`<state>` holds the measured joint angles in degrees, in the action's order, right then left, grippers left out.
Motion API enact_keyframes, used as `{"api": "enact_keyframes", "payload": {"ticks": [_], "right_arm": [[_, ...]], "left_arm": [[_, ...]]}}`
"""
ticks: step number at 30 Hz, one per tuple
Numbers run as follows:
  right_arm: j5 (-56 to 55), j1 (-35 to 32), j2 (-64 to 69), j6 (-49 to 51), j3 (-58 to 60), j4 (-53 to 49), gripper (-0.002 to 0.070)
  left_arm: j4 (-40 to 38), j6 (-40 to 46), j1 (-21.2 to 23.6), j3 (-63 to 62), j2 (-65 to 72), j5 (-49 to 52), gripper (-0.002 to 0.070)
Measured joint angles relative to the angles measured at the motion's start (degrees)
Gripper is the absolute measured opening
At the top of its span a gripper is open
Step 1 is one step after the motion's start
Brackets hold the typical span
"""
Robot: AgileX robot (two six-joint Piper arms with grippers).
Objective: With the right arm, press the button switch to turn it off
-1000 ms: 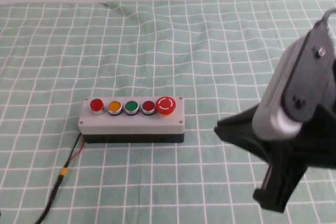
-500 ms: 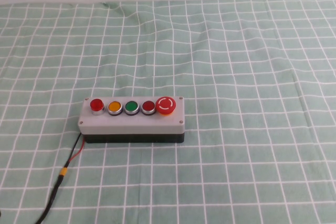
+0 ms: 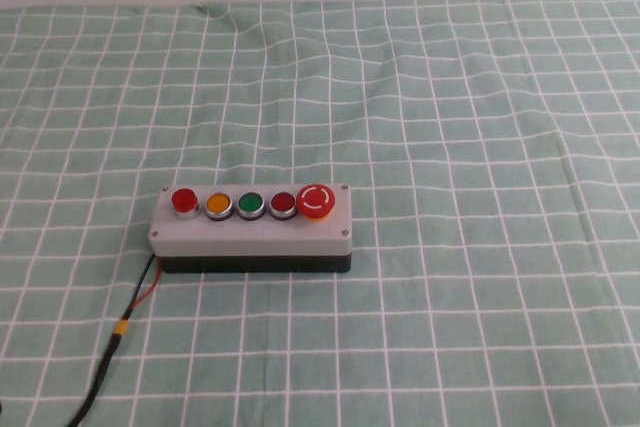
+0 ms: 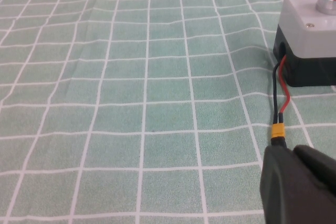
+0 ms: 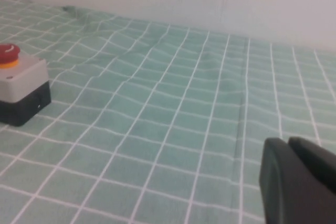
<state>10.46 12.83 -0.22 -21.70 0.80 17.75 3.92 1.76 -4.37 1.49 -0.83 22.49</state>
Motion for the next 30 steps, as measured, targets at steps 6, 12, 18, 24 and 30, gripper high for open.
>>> {"api": "enact_keyframes", "payload": {"ticks": [6, 12, 18, 24, 30], "right_arm": [[5.59, -3.16, -0.23, 0.09, 0.67, 3.03, -0.0016], [8.18, -3.70, -0.23, 0.09, 0.67, 3.17, -0.0016], [9.16, -3.70, -0.23, 0.09, 0.67, 3.42, -0.0016], [9.49, -3.70, -0.23, 1.88, 0.67, 0.65, -0.0016], [9.49, -3.70, -0.23, 15.69, 0.67, -12.72, -0.0016]], "left_arm": [[0.00, 0.00, 0.00, 0.00, 0.00, 0.00, -0.0003], [0.00, 0.00, 0.00, 0.00, 0.00, 0.00, -0.0003], [0.00, 0.00, 0.00, 0.00, 0.00, 0.00, -0.0003], [0.00, 0.00, 0.00, 0.00, 0.00, 0.00, -0.0003], [0.00, 0.00, 0.00, 0.00, 0.00, 0.00, -0.0003]]}}
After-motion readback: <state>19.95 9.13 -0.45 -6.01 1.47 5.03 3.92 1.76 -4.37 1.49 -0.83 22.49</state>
